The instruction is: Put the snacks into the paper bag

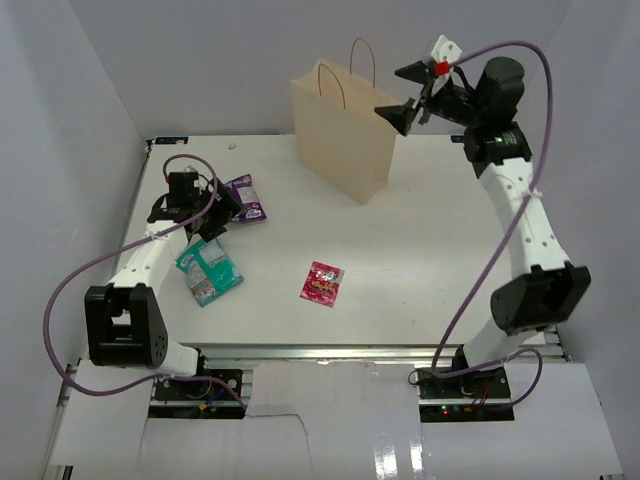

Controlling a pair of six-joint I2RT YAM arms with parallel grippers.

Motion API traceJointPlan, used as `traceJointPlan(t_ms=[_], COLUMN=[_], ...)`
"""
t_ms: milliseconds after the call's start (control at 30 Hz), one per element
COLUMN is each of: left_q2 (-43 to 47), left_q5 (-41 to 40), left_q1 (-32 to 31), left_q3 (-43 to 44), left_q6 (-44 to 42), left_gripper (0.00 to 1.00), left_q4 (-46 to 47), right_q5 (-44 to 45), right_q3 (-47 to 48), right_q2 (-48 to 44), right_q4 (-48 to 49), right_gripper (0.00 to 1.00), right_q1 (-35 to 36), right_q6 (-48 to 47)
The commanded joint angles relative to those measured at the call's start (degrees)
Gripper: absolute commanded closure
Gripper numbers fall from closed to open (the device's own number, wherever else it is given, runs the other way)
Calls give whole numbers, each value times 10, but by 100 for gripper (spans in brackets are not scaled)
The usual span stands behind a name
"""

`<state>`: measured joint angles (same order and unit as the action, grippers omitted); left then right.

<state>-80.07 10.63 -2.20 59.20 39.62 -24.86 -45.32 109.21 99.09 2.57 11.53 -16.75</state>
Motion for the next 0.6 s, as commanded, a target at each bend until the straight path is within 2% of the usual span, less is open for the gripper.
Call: traceJointPlan(t_ms=[0, 67, 133, 167, 267, 367, 567], left_q2=[-37, -64, -93, -105, -144, -185, -255], left_q5=[-7, -2, -3, -4, 15, 13, 70], left_q1=[14, 18, 21, 44, 76, 84, 88], left_q3=[9, 9, 12, 14, 23, 49, 93], left_q6=[49, 52, 48, 47, 43, 14, -29], left_gripper=[11, 11, 10, 10, 12, 12, 17], left_q4=[10, 38, 73, 79, 114, 130, 173], right_q5=[-97, -107, -100, -100, -98, -89, -102], right_q3=[-106, -212, -268, -317, -396, -455, -469], right_q2=[-93, -145, -172, -188, -195, -195, -174], right_q4=[-156, -196, -285, -312, -397, -413, -375], right_gripper=[8, 8, 8, 8, 8, 5, 6], right_q1=[-36, -54, -55, -54, -53, -53, -49], right_q6=[-56, -116, -185, -245, -322, -348, -309])
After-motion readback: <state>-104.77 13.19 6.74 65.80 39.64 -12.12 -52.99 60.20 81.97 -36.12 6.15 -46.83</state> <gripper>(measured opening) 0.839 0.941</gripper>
